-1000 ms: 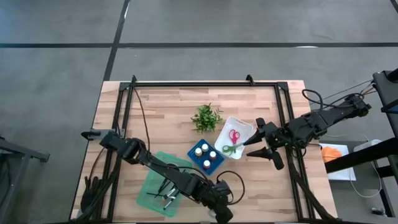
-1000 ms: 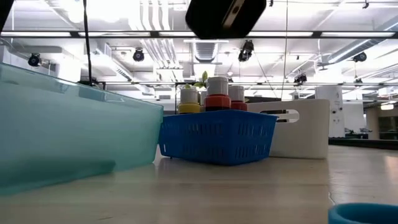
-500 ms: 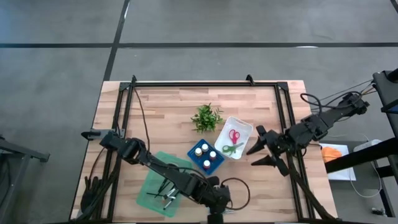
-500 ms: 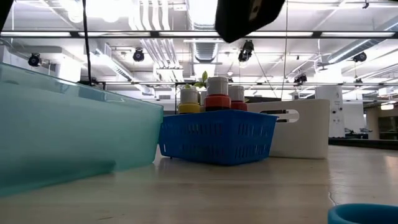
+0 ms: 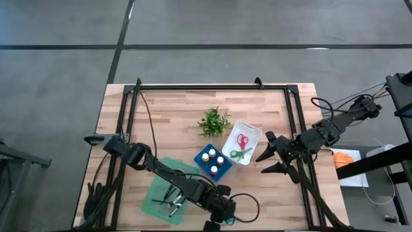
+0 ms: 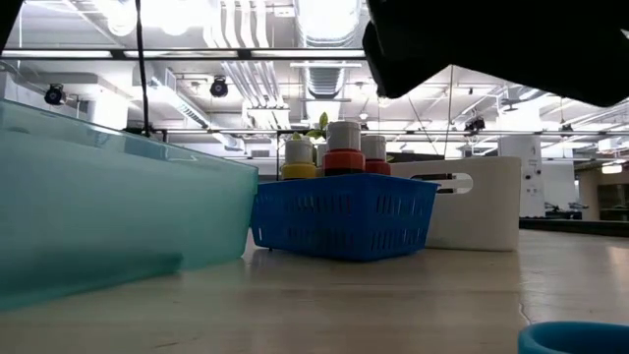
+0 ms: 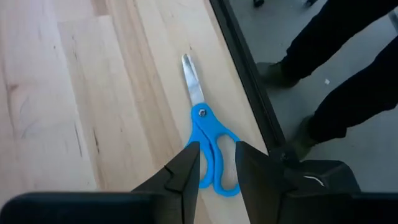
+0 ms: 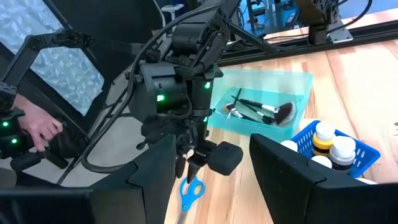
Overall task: Pick & Place Paint Supplies
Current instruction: Put the blue scissors into the white bin
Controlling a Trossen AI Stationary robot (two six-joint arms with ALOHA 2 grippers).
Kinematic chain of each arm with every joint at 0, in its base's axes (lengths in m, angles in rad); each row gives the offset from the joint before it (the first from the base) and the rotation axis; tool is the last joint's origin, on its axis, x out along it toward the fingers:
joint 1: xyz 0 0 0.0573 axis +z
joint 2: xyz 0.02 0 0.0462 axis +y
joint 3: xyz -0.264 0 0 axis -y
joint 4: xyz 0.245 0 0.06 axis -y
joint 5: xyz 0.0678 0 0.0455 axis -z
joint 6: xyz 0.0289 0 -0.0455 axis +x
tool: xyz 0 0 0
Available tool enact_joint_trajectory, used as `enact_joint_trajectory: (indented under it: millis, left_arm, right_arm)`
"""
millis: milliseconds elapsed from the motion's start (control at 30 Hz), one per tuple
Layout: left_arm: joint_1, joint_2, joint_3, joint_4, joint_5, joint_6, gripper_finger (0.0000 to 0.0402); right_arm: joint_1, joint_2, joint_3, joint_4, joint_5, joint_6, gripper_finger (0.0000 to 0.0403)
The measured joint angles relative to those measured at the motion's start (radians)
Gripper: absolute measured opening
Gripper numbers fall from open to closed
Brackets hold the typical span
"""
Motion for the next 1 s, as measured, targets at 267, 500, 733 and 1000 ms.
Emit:
enact_joint_trajectory:
  millis: [267, 500, 733, 1000]
  left_arm:
    - [0.005, 0.002, -0.068, 0.064, -0.02, 0.061, 0.0113]
    - [0.011, 0.002, -0.099, 0.113, -0.035, 0.122, 0.0113]
    - [0.018, 0.002, -0.148, 0.152, -0.038, 0.155, 0.0113]
    - [0.018, 0.002, -0.184, 0.21, -0.038, 0.179, 0.0113]
  right_arm:
    - [0.0, 0.0, -0.003, 0.0, 0.028, -0.007, 0.0203]
    - [-0.001, 0.002, -0.006, 0.0, 0.055, -0.008, 0.0203]
    - [-0.001, 0.002, -0.006, 0.0, 0.08, -0.007, 0.0203]
    - [-0.001, 0.002, -0.006, 0.0, 0.081, 0.001, 0.0203]
